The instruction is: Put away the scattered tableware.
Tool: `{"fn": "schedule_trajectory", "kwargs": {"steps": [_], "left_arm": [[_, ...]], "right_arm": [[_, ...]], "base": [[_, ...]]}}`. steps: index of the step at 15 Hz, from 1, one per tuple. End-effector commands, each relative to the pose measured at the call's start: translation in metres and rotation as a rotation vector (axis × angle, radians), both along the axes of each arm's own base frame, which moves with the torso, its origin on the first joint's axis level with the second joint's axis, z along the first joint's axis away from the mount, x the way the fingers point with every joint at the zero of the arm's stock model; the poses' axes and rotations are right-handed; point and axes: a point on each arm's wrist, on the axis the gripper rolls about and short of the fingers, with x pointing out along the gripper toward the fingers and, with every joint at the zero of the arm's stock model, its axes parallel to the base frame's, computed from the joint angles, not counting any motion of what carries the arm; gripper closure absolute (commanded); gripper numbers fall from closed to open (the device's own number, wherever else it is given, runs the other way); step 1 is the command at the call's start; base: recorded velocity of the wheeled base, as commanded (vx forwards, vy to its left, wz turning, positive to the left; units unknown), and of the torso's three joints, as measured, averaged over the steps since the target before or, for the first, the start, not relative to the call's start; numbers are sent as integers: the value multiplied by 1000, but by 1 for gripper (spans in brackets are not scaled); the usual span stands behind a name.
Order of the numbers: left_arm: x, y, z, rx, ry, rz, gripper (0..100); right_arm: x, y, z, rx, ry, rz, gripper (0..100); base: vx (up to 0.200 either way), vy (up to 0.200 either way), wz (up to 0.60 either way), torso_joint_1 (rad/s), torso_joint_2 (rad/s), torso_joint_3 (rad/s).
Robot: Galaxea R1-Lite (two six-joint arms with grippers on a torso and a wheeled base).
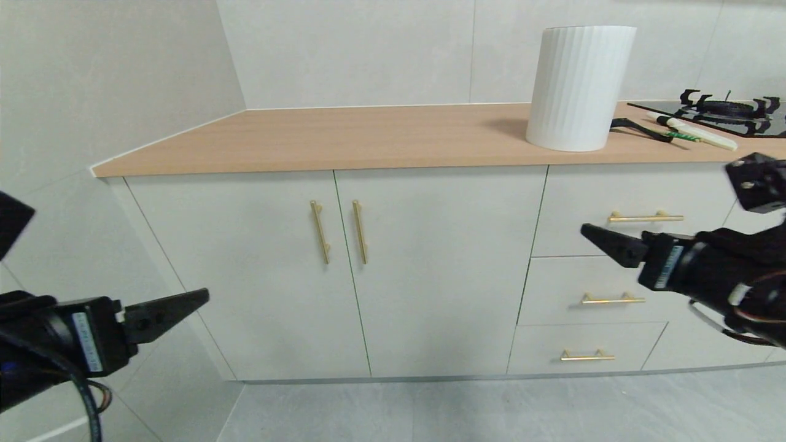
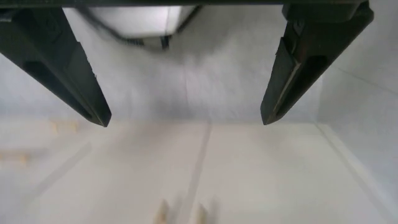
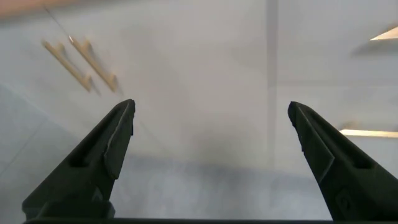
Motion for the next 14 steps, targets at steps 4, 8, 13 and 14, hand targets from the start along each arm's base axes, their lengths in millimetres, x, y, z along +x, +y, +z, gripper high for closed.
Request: {"fn": "schedule_trajectory", "kwargs": {"steps": [4,8,13,14], "left_arm": [[-115,49,10,115,-415,142,0],[-169,59,-9,183,-544,204,0],[-188,57,-53,206,-520,292,0],[-186,55,-57,187,-509,326,0]], "right_arm": [[-136,-83,16,-67,-328,-244,0],[-205,-100,0,-179,-366,-388,0],[-245,-98,-24,-236,-409,-496,0],[-249,-97,-29,-239,-413,-487,0]], "base": [[0,0,0,0,0,0],[0,0,0,0,0,0],[0,0,0,0,0,0],[0,0,0,0,0,0]]}}
